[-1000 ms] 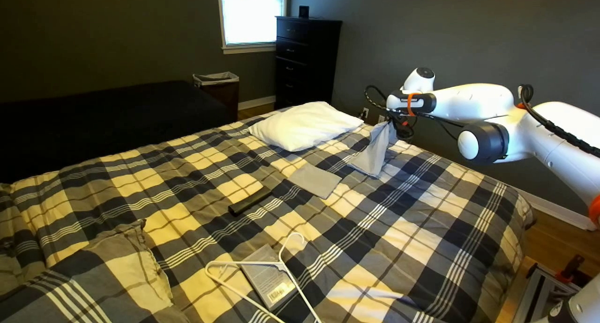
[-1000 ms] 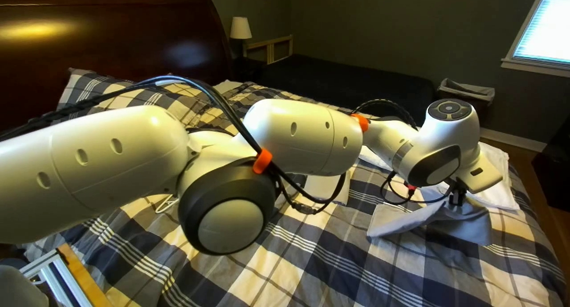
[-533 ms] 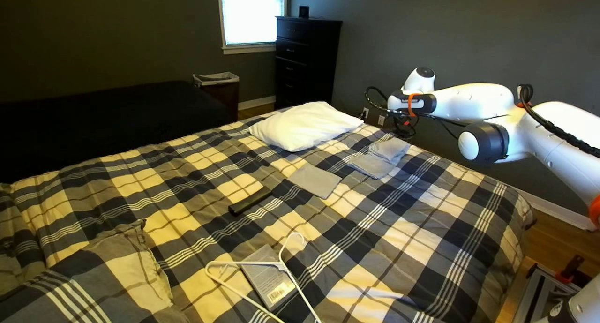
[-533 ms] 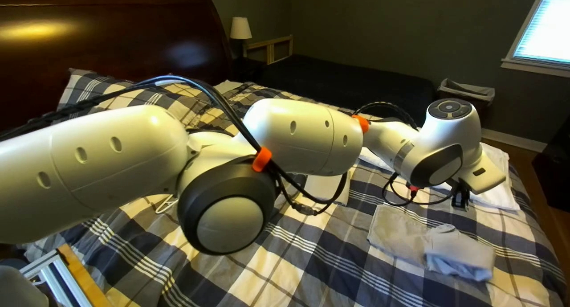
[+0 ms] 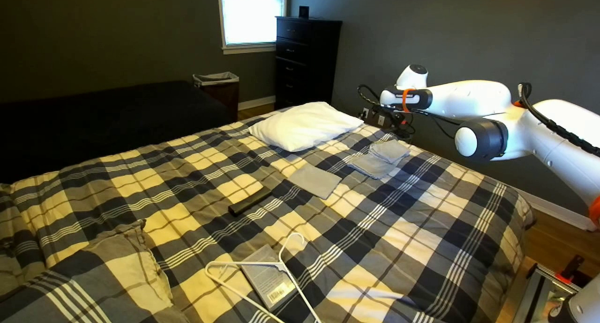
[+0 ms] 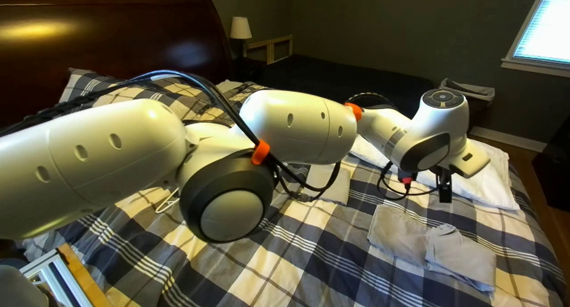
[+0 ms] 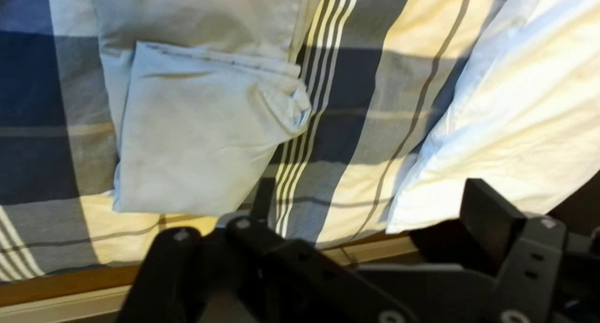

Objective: Take the grey towel off of the one under it

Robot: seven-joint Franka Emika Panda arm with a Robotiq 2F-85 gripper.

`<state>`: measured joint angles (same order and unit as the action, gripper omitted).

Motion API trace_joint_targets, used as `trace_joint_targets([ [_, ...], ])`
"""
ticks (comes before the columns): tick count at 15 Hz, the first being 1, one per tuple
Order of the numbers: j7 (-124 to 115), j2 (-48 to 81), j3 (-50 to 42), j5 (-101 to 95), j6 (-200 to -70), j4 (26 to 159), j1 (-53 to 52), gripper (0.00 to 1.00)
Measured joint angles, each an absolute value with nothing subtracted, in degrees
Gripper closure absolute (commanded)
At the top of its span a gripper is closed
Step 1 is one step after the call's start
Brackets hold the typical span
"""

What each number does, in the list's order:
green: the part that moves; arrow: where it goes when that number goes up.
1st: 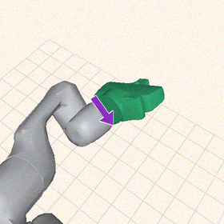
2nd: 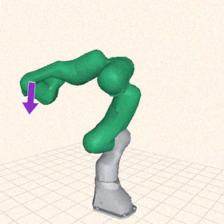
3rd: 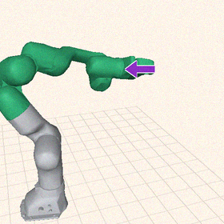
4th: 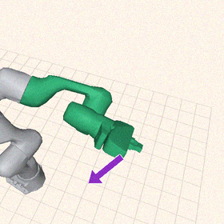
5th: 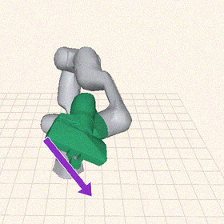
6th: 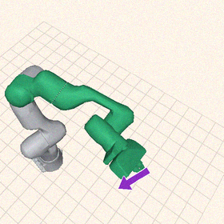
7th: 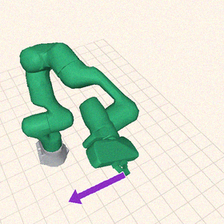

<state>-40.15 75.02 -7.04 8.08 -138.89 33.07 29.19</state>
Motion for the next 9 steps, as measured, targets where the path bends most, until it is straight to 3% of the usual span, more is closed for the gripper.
trace_joint_targets([
  [9,-25.6,75.2,-5.5,4.1,-128.9,35.8,21.7,0.0],
])
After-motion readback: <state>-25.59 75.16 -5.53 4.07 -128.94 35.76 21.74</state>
